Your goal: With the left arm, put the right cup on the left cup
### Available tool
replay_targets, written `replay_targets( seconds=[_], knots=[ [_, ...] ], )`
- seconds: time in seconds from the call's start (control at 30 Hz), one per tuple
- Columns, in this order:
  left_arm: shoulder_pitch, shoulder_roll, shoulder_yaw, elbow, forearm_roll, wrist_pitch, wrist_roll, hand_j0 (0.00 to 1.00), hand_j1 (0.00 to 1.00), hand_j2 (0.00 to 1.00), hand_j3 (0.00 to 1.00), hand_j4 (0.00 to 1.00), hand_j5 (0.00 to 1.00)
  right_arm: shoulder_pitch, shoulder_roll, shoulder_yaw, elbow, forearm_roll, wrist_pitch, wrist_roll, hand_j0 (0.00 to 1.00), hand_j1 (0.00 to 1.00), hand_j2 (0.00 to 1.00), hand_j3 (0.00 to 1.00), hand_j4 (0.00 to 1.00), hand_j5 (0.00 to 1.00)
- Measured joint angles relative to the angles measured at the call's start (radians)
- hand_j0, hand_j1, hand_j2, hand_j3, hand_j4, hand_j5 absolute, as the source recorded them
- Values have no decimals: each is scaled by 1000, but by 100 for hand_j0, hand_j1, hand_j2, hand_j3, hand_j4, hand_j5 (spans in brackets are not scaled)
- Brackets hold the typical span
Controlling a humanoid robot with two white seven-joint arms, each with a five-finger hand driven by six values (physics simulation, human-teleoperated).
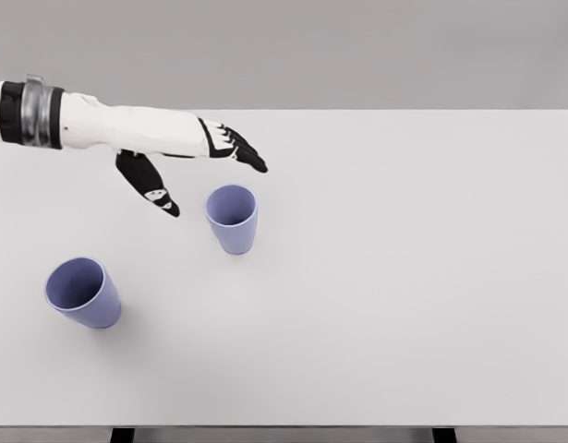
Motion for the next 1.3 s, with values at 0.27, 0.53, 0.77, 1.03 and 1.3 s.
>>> replay_targets(
  seconds=[0.27, 0.53, 0.77, 1.03, 1.3],
  knots=[
    [57, -91, 3, 99, -54, 0, 0, 100, 100, 100, 100, 100, 100, 0, 0, 0, 3, 0, 0, 1, 100, 100, 100, 100, 100, 100],
    [94, -114, 37, 160, -82, 0, -1, 100, 100, 100, 100, 100, 100, 0, 0, 0, 3, 0, 0, 1, 100, 100, 100, 100, 100, 100],
    [120, -148, 45, 251, -84, 0, 8, 100, 100, 100, 100, 100, 100, 0, 0, 0, 3, 0, 0, 1, 100, 100, 100, 100, 100, 100],
    [144, -147, 50, 244, -85, 0, 15, 100, 100, 100, 100, 100, 100, 0, 0, 0, 3, 0, 0, 1, 100, 100, 100, 100, 100, 100],
    [184, -164, 85, 226, -84, 0, 17, 100, 100, 100, 100, 100, 100, 0, 0, 0, 3, 0, 0, 1, 100, 100, 100, 100, 100, 100]
  ],
)
